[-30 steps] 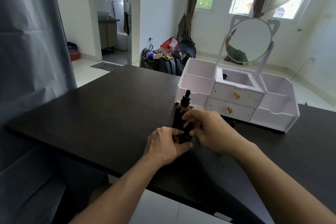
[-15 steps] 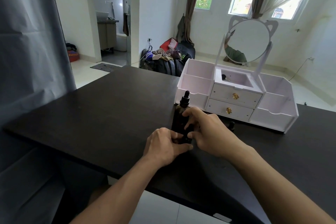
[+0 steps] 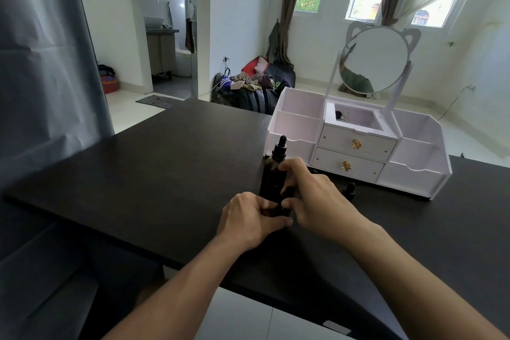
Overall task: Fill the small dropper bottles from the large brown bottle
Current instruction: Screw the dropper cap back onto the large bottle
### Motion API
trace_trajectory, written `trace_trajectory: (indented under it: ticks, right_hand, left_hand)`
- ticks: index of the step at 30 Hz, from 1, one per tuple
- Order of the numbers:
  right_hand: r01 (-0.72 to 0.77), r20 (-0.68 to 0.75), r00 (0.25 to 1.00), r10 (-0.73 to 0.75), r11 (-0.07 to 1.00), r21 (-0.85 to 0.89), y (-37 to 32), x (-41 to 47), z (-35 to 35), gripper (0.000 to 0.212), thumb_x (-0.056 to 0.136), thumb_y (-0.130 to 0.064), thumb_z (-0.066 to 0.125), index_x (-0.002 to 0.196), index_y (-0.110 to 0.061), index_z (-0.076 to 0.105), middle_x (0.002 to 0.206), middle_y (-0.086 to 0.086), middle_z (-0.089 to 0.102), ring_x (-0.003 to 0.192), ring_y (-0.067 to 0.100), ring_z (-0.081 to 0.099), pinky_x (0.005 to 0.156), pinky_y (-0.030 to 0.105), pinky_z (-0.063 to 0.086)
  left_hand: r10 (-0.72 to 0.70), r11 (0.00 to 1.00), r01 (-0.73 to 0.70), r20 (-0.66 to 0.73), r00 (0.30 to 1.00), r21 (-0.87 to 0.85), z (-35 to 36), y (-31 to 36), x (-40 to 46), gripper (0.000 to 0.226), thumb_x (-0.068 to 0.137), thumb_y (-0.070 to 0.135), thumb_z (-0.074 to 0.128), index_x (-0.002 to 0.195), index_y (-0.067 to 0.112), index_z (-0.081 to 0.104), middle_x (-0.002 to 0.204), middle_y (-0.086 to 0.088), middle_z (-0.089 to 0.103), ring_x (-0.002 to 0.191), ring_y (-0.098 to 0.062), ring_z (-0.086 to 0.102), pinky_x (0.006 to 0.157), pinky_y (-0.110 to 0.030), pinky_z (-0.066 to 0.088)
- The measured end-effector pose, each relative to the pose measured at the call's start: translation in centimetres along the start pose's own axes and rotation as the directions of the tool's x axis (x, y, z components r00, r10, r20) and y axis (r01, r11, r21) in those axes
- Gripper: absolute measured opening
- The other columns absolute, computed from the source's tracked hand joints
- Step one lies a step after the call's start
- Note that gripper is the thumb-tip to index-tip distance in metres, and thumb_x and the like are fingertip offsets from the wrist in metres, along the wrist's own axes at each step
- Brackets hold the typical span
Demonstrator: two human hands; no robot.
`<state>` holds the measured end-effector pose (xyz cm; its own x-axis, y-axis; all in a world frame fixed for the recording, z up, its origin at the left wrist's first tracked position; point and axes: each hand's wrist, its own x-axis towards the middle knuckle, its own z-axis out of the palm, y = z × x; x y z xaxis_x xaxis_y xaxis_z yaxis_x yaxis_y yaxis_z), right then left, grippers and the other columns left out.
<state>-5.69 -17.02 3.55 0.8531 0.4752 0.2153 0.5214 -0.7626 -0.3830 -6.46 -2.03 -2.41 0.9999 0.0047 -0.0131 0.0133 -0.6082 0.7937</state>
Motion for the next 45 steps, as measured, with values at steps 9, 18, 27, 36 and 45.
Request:
trace_trajectory:
  ticks: [9,18,27,36,45]
  right_hand:
    - [-0.031,-0.007,1.0,0.031,0.999,0.013,-0.2,-0.1,0.3,0.054,0.086,-0.009,0.068,0.124,-0.024,0.033,0.093,-0.007,0.057,0.079,0.009,0.056,0.068,0.016,0.041]
    - [-0.059,-0.172,0.982,0.078,0.992,0.113,0.3,-1.3,1.3,0.059,0.087,-0.016,0.071,0.131,-0.024,0.033,0.097,-0.01,0.056,0.084,0.007,0.058,0.075,0.02,0.048]
    - [-0.073,0.186,0.978,0.099,0.987,-0.14,5.9,-7.6,1.9,0.057,0.098,-0.05,0.044,0.151,-0.036,0.026,0.159,-0.018,0.025,0.148,0.0,0.016,0.123,0.029,0.018]
    - [-0.076,0.335,0.927,0.168,0.96,-0.271,7.2,-11.9,0.3,0.084,0.078,-0.077,-0.003,0.152,-0.038,-0.013,0.158,-0.023,-0.02,0.14,-0.011,-0.026,0.122,0.03,-0.012]
    - [-0.35,0.161,0.895,0.415,0.879,-0.324,12.8,-15.1,-2.0,0.107,0.059,-0.09,-0.022,0.151,-0.037,-0.014,0.158,-0.021,-0.018,0.144,-0.003,-0.021,0.122,0.031,-0.01]
  left_hand:
    - [0.033,0.999,-0.032,-0.01,0.999,0.028,0.0,0.1,-0.1,0.022,0.072,0.049,0.077,0.09,0.036,0.075,0.084,0.008,0.072,0.087,-0.01,0.065,0.081,-0.03,0.052]
    - [0.099,0.994,-0.098,-0.015,0.995,0.053,0.1,0.0,-0.2,0.027,0.075,0.052,0.074,0.096,0.035,0.074,0.08,0.01,0.069,0.082,-0.007,0.064,0.075,-0.03,0.053]
    - [0.206,0.963,-0.179,-0.122,0.971,0.201,0.5,0.4,-0.6,0.043,0.078,0.054,0.072,0.113,0.03,0.07,0.077,0.018,0.05,0.081,-0.005,0.052,0.074,-0.023,0.044]
    - [0.196,0.958,-0.178,-0.061,0.979,0.225,2.2,2.0,-0.4,0.046,0.078,0.056,0.071,0.115,0.029,0.069,0.084,0.012,0.064,0.082,-0.006,0.06,0.075,-0.029,0.053]
    - [0.258,0.937,-0.26,0.039,0.965,0.233,7.2,5.9,0.2,0.042,0.08,0.057,0.068,0.111,0.029,0.072,0.08,0.012,0.062,0.079,-0.006,0.059,0.069,-0.024,0.049]
